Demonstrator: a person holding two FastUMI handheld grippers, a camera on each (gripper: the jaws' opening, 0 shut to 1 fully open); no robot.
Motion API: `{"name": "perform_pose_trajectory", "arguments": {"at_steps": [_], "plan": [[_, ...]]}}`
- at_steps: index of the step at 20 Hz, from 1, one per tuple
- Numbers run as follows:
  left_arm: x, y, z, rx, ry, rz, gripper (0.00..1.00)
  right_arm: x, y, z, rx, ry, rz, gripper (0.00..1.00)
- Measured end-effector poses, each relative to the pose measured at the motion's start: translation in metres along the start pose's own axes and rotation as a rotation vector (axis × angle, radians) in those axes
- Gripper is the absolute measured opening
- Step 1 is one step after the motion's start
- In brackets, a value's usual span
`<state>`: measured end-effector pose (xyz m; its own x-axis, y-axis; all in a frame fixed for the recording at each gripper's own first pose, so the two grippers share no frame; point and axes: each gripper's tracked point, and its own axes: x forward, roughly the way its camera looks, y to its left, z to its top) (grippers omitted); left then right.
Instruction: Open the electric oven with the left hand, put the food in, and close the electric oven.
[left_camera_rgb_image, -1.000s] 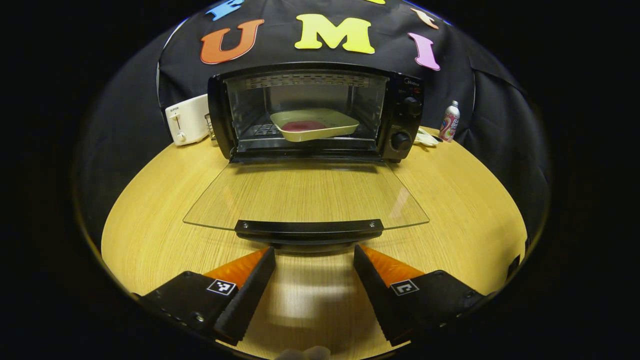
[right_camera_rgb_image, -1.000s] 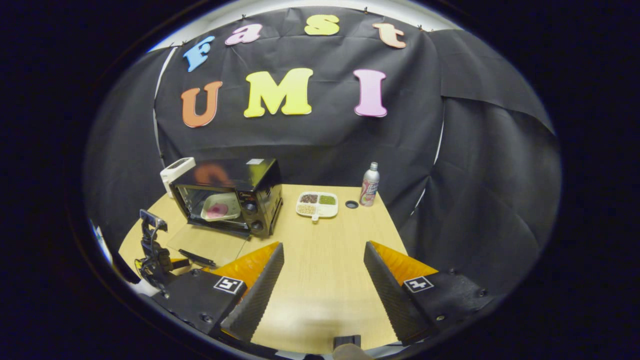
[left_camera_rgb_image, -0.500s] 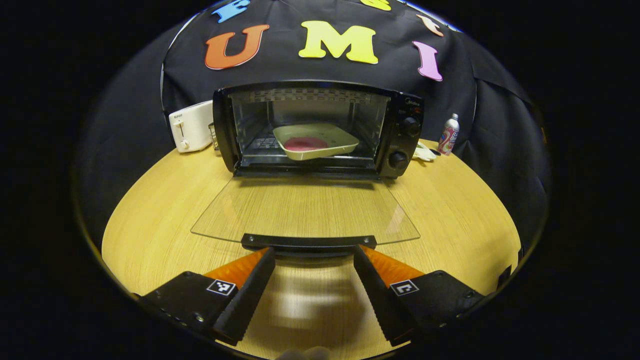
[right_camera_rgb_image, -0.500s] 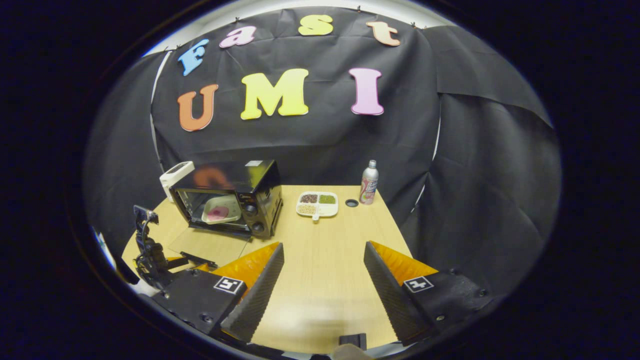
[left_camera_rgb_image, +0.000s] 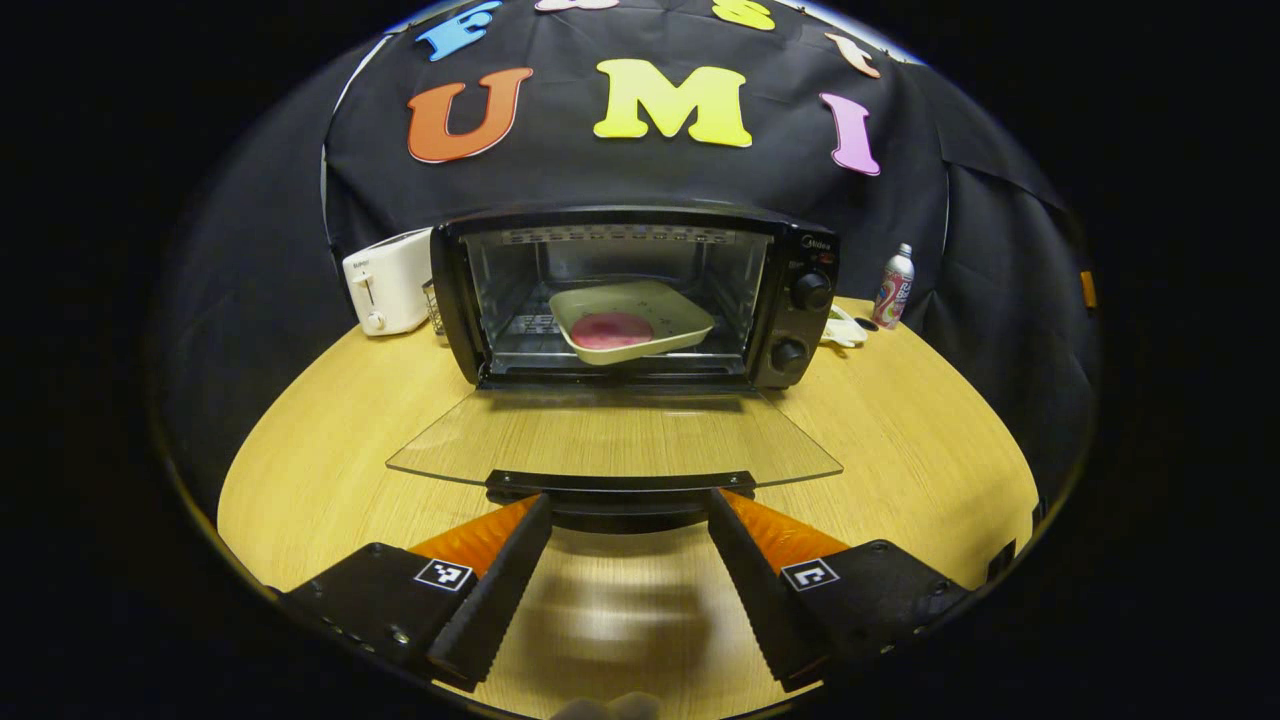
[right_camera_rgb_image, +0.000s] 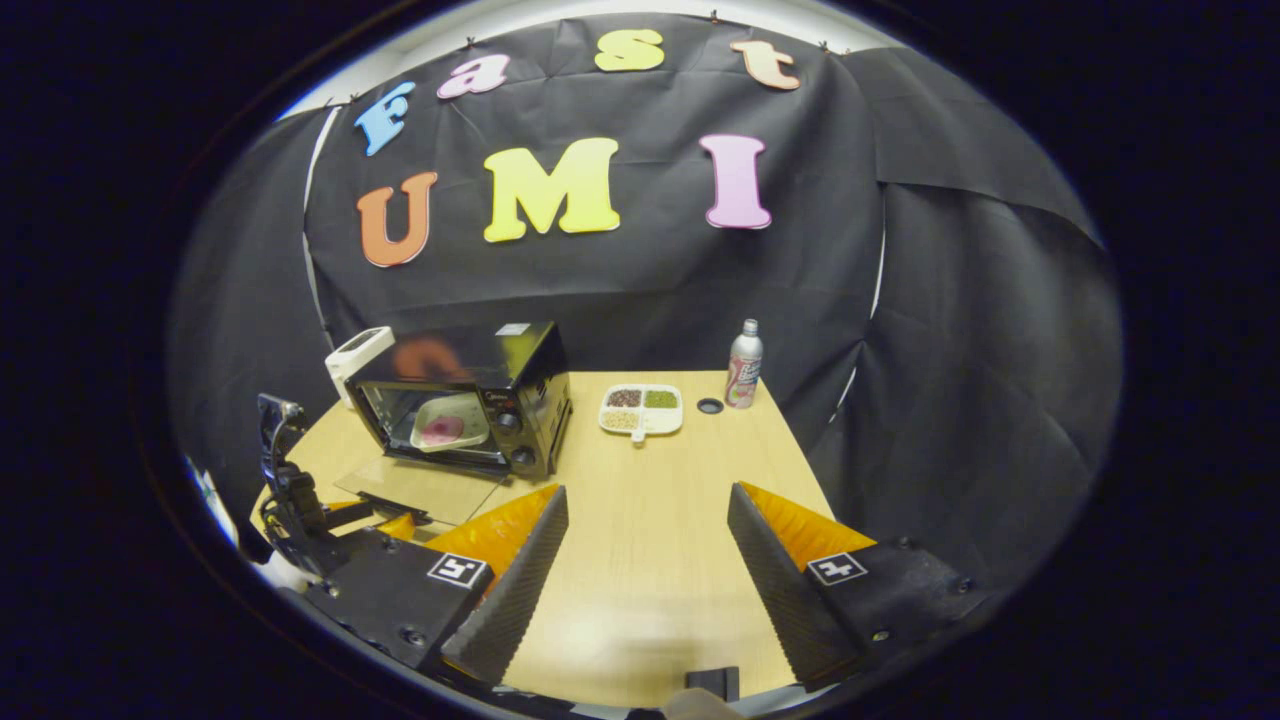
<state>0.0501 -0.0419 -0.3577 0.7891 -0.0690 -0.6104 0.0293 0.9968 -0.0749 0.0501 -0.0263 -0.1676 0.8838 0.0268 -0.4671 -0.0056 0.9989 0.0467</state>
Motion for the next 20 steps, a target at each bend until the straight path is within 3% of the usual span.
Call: {"name": "perform_pose_trajectory", "arguments": {"at_steps": [15, 20], "plan": [[0.012, 0.004, 0.118, 0.062, -0.150, 0.031, 0.98, 0.013, 0.002, 0.026, 0.021, -0.042, 0.008, 0.97], [0.022, -0.001, 0.128, 0.029, -0.140, 0.005, 0.98, 0.016, -0.002, 0.032, 0.027, -0.049, -0.001, 0.96]]}}
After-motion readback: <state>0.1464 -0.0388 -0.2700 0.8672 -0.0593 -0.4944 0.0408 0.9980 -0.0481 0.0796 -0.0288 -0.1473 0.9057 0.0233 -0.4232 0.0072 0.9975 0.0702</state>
